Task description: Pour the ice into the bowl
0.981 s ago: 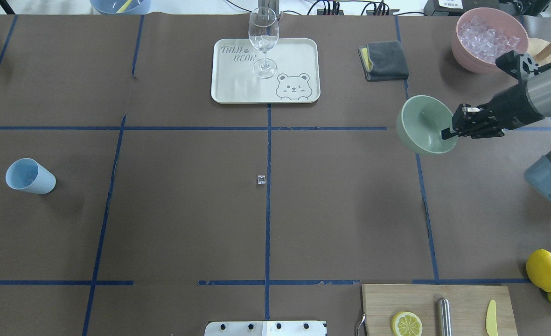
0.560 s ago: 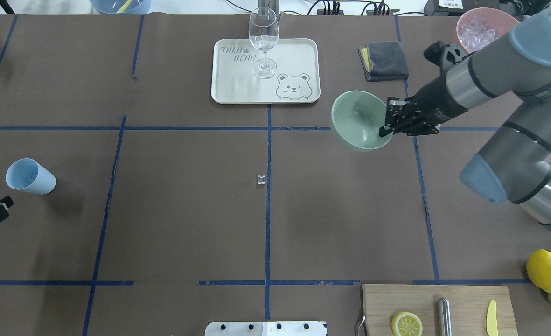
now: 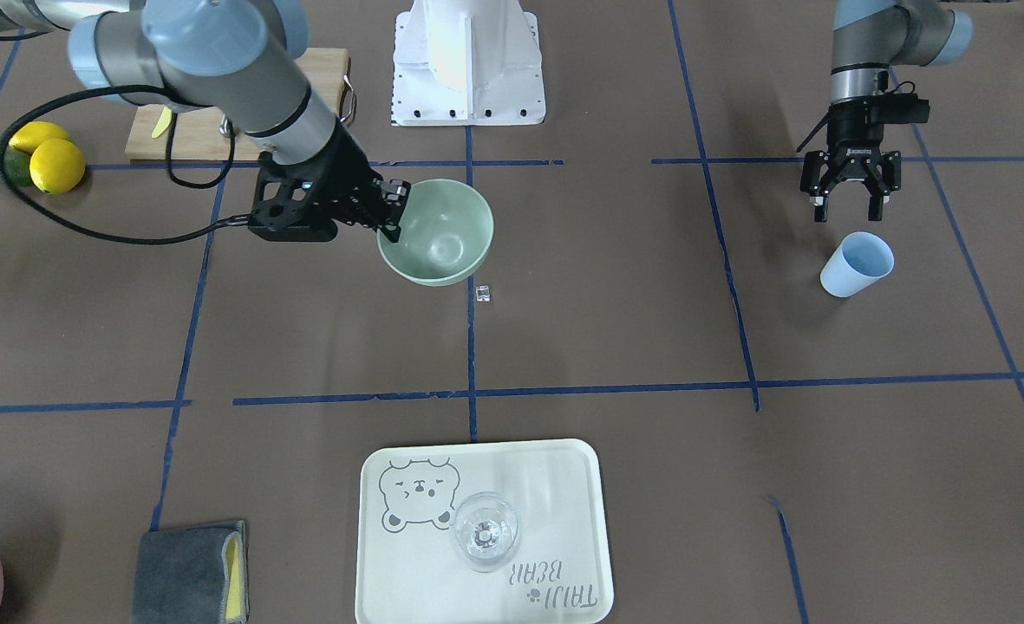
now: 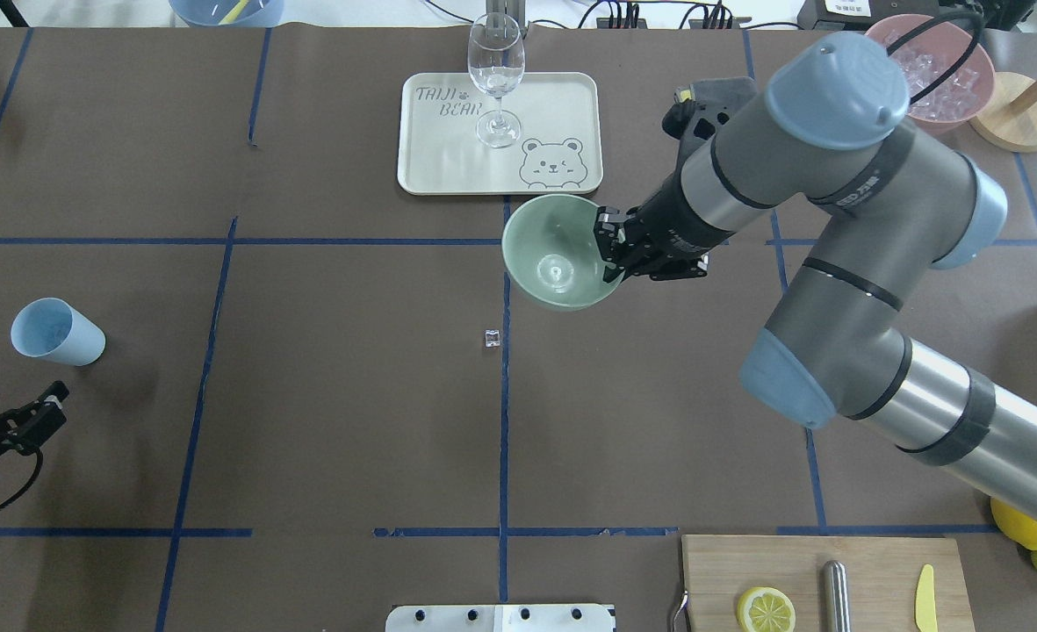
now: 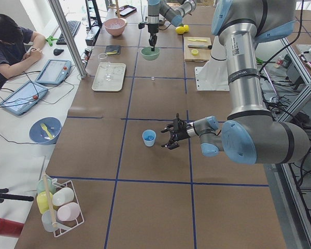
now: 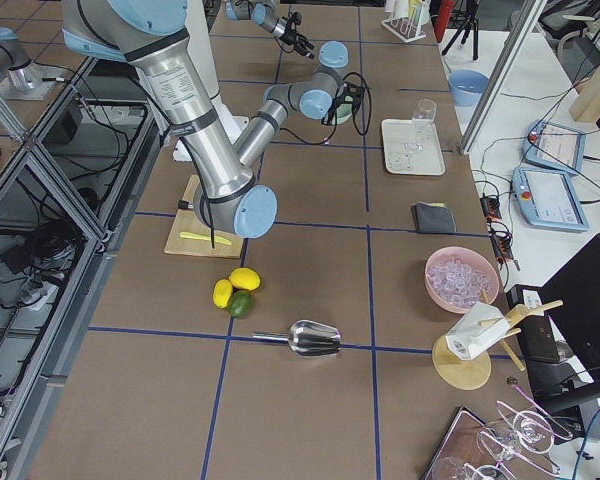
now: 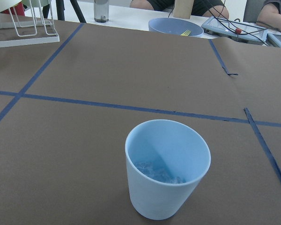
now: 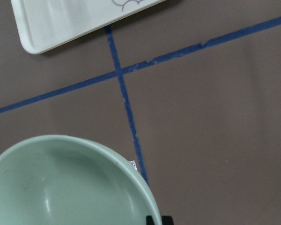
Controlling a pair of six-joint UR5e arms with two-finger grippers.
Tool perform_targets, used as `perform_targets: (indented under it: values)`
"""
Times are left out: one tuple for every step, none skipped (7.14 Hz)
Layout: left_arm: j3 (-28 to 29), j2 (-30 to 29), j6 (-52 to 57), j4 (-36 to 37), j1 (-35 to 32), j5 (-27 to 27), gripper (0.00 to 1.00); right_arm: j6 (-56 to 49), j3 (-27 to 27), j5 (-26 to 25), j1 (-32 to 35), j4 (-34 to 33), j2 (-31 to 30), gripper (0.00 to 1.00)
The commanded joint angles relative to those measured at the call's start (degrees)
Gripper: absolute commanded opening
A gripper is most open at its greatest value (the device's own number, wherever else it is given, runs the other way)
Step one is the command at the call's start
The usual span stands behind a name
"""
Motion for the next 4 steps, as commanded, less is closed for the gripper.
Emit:
perform_targets:
  values:
    - [2.1, -2.4, 0.0, 3.6, 0.2, 3.8, 1.00, 3.4, -1.9, -4.6, -5.2, -1.1, 4.3, 0.00]
    - [3.0, -3.0, 0.0, 3.7, 0.2, 4.7, 1.00, 5.5, -7.1, -5.4, -6.9, -1.1, 8.8, 0.00]
    - [4.5, -4.2, 0.0, 3.7, 0.2, 4.9, 1.00, 6.3, -13.7, -7.0, -8.4, -1.1, 14.4, 0.00]
    - [5.1, -5.5, 0.0, 3.6, 0.2, 4.9, 1.00, 6.3, -17.1, -7.3, -9.5, -1.0, 16.8, 0.00]
